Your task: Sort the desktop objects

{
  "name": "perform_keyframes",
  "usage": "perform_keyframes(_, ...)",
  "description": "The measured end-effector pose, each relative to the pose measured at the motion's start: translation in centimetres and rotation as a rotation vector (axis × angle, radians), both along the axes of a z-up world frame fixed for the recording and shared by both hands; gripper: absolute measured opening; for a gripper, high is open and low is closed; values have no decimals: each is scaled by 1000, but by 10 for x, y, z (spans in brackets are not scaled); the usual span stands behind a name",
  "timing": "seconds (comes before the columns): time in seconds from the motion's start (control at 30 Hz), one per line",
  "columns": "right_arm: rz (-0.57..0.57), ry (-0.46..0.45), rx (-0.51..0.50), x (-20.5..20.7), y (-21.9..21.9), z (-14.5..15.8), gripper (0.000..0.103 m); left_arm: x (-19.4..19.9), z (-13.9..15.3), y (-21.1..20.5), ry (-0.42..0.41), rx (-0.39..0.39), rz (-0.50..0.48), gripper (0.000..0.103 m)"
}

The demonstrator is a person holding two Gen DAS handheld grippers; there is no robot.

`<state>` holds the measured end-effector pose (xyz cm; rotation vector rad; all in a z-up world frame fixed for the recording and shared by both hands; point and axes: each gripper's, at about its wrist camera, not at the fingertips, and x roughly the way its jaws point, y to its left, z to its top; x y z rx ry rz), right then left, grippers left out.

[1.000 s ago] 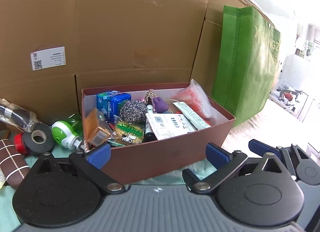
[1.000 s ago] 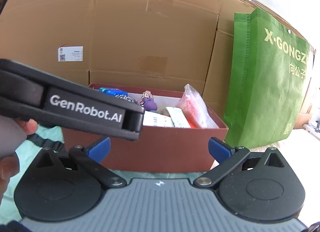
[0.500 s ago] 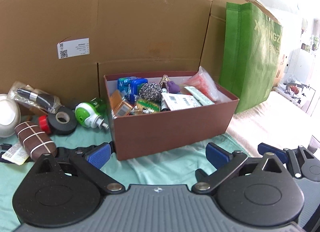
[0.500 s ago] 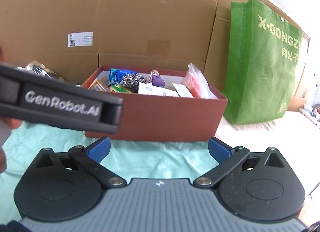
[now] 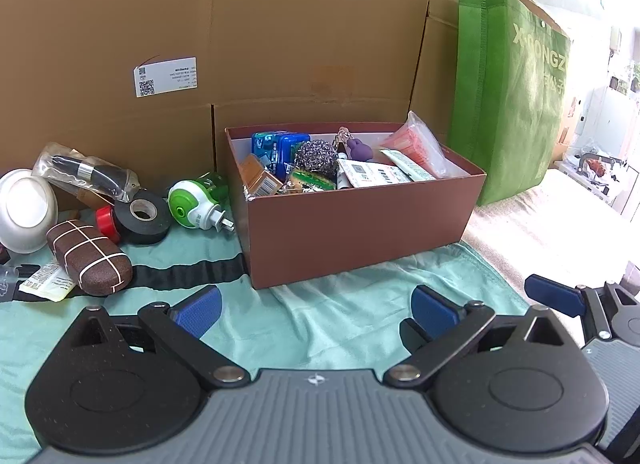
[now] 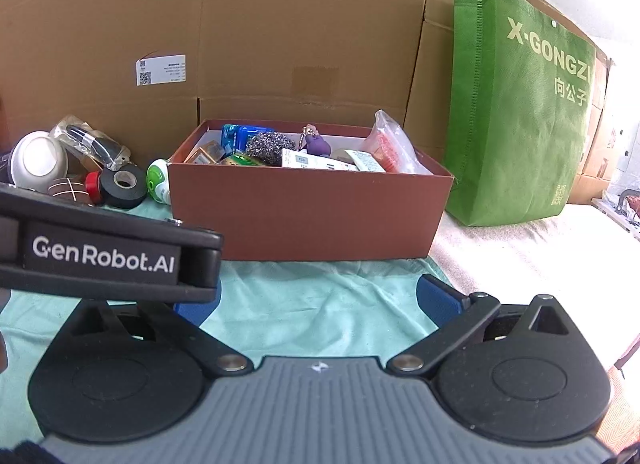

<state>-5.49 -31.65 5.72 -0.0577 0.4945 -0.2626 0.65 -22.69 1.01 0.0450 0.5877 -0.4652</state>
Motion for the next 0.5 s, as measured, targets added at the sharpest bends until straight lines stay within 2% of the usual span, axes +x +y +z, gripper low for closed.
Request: perform_keyframes(0.5,1,11,3,0,5,-1,101,-3,-3,1,8,9,-12,103)
